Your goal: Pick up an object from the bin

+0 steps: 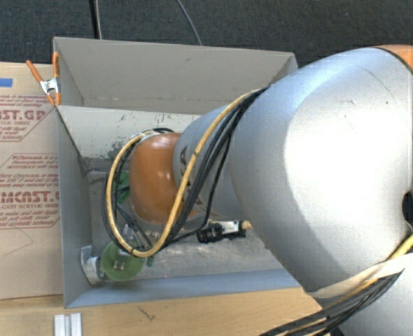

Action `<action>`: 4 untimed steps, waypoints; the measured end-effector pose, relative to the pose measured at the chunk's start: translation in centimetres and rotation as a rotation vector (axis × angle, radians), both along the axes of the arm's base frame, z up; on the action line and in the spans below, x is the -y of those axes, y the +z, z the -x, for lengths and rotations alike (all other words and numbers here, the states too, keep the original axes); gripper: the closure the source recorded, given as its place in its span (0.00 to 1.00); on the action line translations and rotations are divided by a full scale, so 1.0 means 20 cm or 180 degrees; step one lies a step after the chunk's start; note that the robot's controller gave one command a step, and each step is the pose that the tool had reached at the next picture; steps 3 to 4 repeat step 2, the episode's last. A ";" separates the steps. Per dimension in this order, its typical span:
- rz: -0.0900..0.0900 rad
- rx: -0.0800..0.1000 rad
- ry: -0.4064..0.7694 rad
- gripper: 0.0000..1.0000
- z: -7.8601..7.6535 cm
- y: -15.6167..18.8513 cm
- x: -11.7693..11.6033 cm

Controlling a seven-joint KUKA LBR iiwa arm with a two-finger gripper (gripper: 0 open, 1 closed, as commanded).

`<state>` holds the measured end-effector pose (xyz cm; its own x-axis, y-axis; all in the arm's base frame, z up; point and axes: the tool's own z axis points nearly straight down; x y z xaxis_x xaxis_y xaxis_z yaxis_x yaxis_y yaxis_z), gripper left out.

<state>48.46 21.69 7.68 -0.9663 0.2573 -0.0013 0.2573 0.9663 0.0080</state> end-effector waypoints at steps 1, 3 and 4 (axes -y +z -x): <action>0.0010 0.0018 0.0024 1.00 -0.16 0.52 -0.06; 0.0015 0.0001 -0.0081 1.00 -0.13 0.68 -0.14; 0.0015 0.0001 -0.0081 1.00 -0.13 0.68 -0.14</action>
Offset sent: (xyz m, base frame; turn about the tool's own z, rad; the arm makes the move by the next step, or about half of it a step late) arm 0.0287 0.0114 0.1005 -0.0066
